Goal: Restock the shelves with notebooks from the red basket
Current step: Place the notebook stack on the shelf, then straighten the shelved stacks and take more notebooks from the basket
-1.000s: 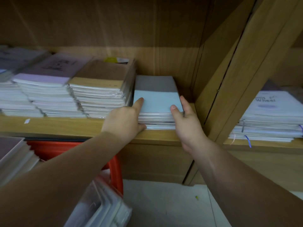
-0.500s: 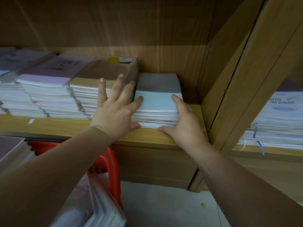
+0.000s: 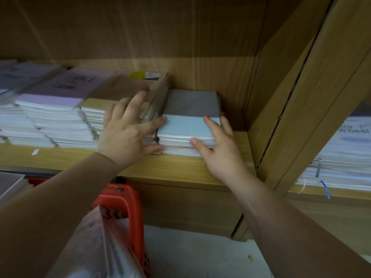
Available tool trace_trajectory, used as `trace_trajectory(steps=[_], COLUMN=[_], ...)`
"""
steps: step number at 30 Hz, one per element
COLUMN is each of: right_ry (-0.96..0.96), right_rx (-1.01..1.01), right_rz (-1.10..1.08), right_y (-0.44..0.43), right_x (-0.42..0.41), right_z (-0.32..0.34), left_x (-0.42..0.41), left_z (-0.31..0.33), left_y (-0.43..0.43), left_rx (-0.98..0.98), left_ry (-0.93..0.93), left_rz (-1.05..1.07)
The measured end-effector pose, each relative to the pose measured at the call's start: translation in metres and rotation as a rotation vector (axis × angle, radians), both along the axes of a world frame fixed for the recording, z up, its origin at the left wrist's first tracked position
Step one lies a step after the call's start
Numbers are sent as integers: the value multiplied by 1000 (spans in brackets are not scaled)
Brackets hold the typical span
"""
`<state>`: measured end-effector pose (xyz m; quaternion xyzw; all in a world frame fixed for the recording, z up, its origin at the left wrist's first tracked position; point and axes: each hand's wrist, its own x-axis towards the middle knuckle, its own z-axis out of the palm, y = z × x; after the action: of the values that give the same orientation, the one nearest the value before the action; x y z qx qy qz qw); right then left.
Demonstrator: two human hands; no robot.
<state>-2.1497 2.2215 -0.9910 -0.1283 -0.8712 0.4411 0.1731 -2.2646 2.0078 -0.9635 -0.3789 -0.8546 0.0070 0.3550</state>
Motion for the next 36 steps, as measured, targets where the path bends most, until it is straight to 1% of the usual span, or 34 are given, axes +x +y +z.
trace_trajectory(steps=[5, 8, 11, 14, 16, 17, 18, 19, 20, 21, 22, 23, 24, 25, 27, 30, 32, 36], right_ry=[11, -16, -62, -136, -183, -180, -142, -62, 46, 145, 206, 210, 155, 57, -139, -298, -369, -462], right_rx=[-8, -52, -110, -100, -35, 53, 164, 265, 330, 352, 336, 290, 243, 209, 170, 149, 135, 74], right_rz=[-9, -15, -7, 29, 6, -43, -95, -117, -86, -2, 118, 253, 389, 513, 690, 795, 837, 854], right_y=[-6, -6, -3, 2, 0, -4, -12, -22, -36, -51, -68, -84, -100, -115, -138, -159, -165, -164], right_x=[-7, -8, -8, -6, -3, -1, 1, 6, 10, 15, 20, 24, 27, 31, 37, 42, 45, 59], right_z=[-1, -3, 1, 7, 14, 19, 26, 35, 44, 52, 58, 60, 60, 58, 50, 37, 32, 33], left_x=[-8, -7, -3, 5, 15, 22, 31, 43, 54, 67, 79, 92, 105, 118, 146, 194, 217, 240], left_z=[-1, -3, -3, 4, 13, 18, 24, 30, 33, 36, 37, 38, 37, 35, 32, 29, 15, -13], left_y=[4, 3, 5, 7, 5, 1, -4, -11, -21, -34, -49, -66, -84, -100, -130, -151, -159, -168], left_rx=[-48, -55, -81, -120, -176, -194, -189, -162, -122, -75, -18, 50, 126, 193, 329, 716, 883, 1221], left_ry=[-14, -14, -67, -159, -204, -217, -231, -252, -278, -322, -389, -466, -554, -647, -821, -1080, -1232, -1374], left_rz=[24, 31, 63, 116, 149, 160, 164, 169, 186, 219, 253, 282, 320, 377, 487, 609, 655, 652])
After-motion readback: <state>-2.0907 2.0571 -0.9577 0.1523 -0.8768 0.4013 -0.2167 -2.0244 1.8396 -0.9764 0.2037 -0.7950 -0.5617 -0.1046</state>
